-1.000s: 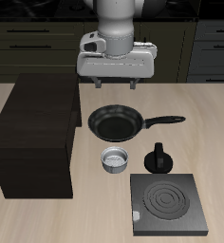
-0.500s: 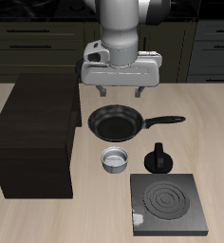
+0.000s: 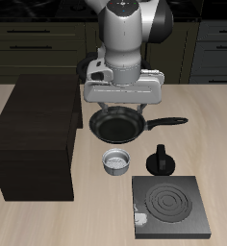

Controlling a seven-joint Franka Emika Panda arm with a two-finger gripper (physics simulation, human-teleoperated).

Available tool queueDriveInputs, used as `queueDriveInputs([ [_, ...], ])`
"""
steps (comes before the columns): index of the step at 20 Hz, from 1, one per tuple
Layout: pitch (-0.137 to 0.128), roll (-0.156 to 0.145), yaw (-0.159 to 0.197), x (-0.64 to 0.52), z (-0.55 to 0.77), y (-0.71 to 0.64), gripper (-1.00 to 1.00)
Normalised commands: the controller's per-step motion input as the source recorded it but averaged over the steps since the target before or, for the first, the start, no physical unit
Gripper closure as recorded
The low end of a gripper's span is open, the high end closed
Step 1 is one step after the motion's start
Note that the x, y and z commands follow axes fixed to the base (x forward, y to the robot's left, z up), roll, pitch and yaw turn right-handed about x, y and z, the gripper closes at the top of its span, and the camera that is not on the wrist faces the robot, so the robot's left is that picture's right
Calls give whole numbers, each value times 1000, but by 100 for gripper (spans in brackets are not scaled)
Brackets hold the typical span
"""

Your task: Place the ramekin on the stove

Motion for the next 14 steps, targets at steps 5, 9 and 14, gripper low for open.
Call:
queueDriveInputs([
  [5, -4, -17, 25, 33, -299, -14, -100],
  [9, -19, 12, 56, -65, -309, 84, -100],
  [14, 39, 9, 18, -17, -410, 10, -100],
])
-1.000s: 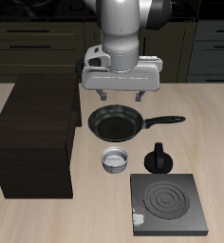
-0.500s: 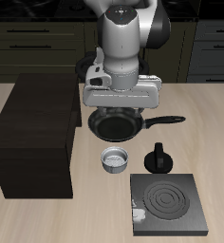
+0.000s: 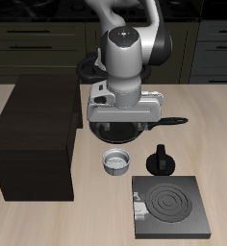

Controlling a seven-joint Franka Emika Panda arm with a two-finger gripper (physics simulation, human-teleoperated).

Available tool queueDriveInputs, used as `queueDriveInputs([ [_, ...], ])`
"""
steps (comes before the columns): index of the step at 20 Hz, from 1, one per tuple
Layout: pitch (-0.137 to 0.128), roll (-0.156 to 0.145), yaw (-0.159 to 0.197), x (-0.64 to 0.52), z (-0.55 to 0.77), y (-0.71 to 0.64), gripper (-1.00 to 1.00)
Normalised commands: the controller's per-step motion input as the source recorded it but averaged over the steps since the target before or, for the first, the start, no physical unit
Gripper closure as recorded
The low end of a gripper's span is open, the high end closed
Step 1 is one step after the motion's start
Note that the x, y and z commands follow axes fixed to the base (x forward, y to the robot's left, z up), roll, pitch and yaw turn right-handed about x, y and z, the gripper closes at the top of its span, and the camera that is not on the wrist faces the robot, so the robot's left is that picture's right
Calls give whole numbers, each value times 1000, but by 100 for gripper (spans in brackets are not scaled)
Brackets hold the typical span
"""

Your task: Place the ramekin on the stove

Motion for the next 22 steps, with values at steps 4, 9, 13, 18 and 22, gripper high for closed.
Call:
queueDriveInputs([
  [4, -9, -16, 45, 18, -266, -32, -100],
  [9, -13, -13, 29, -43, -230, -42, -100],
  [13, 9, 1, 29, -42, -252, 76, -100],
  [18, -3, 15, 30, -25, -165, 117, -100],
  [22, 41, 8, 0, 31, -232, 43, -100],
])
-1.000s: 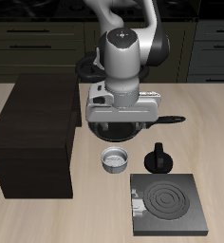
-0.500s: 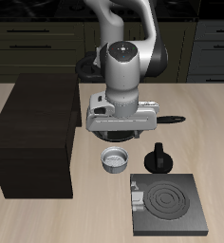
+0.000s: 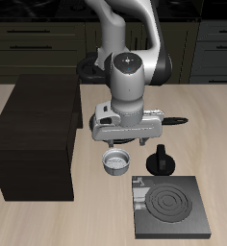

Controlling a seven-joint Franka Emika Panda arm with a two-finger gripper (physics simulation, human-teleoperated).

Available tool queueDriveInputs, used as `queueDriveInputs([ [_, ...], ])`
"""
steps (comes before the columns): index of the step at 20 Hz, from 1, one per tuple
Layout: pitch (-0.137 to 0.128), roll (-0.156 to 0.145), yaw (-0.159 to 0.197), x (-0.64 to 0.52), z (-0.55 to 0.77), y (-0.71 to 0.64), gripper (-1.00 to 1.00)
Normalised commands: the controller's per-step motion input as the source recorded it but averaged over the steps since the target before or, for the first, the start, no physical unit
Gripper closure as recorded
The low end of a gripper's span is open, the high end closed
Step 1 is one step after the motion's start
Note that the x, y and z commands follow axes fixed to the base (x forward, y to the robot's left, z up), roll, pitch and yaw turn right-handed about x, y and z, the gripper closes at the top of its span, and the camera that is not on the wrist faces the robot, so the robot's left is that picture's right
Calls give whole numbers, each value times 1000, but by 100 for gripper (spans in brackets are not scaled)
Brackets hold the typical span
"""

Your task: Place the ramekin on the stove

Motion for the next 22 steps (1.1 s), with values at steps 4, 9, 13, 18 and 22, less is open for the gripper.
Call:
queueDriveInputs([
  [4, 20, -1, 8, 37, -182, -10, -100],
  [9, 22, -2, -5, 50, -194, -16, -100],
  [13, 36, 6, -15, 45, -245, 32, -100],
  [18, 35, 20, -13, 23, -222, 64, -100],
  [22, 73, 4, -28, 27, -290, -8, 100],
])
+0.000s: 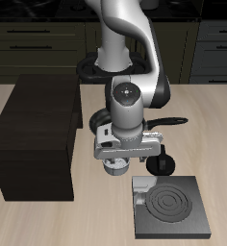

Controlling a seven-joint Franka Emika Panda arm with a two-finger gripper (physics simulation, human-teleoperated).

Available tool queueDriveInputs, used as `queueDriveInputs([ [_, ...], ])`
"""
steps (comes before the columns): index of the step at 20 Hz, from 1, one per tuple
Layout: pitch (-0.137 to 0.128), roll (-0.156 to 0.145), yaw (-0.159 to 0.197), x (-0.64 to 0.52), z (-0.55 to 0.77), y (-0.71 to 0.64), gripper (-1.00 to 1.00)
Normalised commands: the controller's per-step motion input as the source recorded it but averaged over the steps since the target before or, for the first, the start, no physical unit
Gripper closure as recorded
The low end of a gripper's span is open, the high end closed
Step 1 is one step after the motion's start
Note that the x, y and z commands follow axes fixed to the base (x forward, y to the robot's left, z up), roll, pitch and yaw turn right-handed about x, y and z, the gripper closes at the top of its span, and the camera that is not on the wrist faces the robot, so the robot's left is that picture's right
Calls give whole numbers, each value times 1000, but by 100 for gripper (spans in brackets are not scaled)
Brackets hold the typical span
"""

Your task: Place the ramekin on the stove

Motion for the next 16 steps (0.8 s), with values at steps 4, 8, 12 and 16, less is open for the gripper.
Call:
queueDriveInputs([
  [4, 9, 19, -11, -17, -143, -64, 100],
  [8, 15, -10, -21, 7, -62, -79, 100],
  [12, 9, 0, -34, -63, 52, -123, 100],
  [16, -38, -10, 5, -36, 168, -65, 100],
])
